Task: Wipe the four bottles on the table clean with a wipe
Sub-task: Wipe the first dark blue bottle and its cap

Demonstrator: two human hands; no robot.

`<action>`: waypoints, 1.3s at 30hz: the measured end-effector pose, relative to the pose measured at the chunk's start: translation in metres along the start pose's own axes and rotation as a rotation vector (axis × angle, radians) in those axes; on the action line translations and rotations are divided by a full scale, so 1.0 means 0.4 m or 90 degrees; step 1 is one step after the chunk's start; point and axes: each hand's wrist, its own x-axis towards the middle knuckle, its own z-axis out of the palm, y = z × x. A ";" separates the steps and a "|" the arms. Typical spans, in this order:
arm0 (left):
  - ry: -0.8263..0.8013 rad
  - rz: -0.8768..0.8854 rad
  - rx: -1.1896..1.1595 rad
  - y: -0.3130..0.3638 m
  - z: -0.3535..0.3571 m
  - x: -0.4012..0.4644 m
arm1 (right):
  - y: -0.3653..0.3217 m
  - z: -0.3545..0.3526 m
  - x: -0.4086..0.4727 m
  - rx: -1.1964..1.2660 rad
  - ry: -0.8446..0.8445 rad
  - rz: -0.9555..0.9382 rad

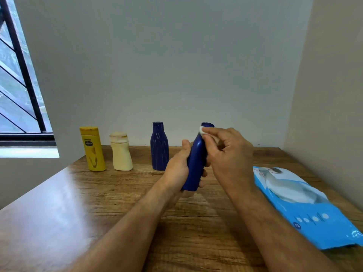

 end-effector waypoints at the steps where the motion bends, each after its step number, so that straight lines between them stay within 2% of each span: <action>1: -0.002 0.003 0.015 -0.002 0.001 -0.001 | 0.003 -0.001 0.000 -0.002 0.013 0.011; 3: 0.013 0.015 0.038 -0.005 -0.003 0.001 | 0.006 0.000 -0.003 -0.018 -0.008 0.007; 7: 0.076 0.026 0.001 0.002 -0.021 0.007 | -0.003 0.000 -0.015 0.042 -0.223 -0.022; 9: 0.088 0.029 -0.013 0.003 -0.028 0.011 | -0.006 0.002 -0.019 0.014 -0.283 -0.044; 11: 0.080 0.045 0.018 0.003 -0.029 0.009 | -0.004 0.003 -0.019 -0.012 -0.244 -0.062; 13: 0.050 0.058 0.070 0.001 -0.026 0.007 | -0.002 0.001 -0.013 -0.018 -0.161 -0.055; 16: 0.006 0.051 0.151 -0.006 -0.020 0.001 | 0.004 -0.008 0.000 -0.033 -0.017 -0.015; 18: -0.017 0.045 0.166 -0.014 -0.016 0.000 | 0.007 -0.013 0.007 -0.036 0.024 0.013; 20: -0.009 0.040 0.157 -0.020 -0.015 0.002 | 0.010 -0.013 0.007 -0.054 0.008 0.019; 23: 0.027 0.024 0.108 -0.019 -0.018 0.005 | 0.009 -0.008 -0.001 -0.035 -0.101 0.007; 26: 0.081 0.005 -0.025 -0.006 -0.020 0.008 | 0.001 -0.006 -0.013 0.032 -0.245 -0.032; 28: 0.116 0.000 -0.099 0.004 -0.023 0.011 | -0.001 -0.001 -0.019 0.027 -0.291 -0.059; 31: 0.091 0.013 -0.150 0.007 -0.024 0.013 | 0.003 0.008 -0.016 0.003 -0.217 -0.069; 35: 0.000 0.008 -0.172 0.011 -0.022 0.004 | 0.004 0.003 -0.001 0.058 -0.105 0.009; 37: 0.008 -0.001 -0.196 0.012 -0.023 0.005 | 0.006 -0.001 0.003 0.057 -0.090 0.010; 39: 0.022 0.009 -0.214 0.017 -0.027 0.008 | 0.004 -0.002 0.001 0.101 -0.124 0.024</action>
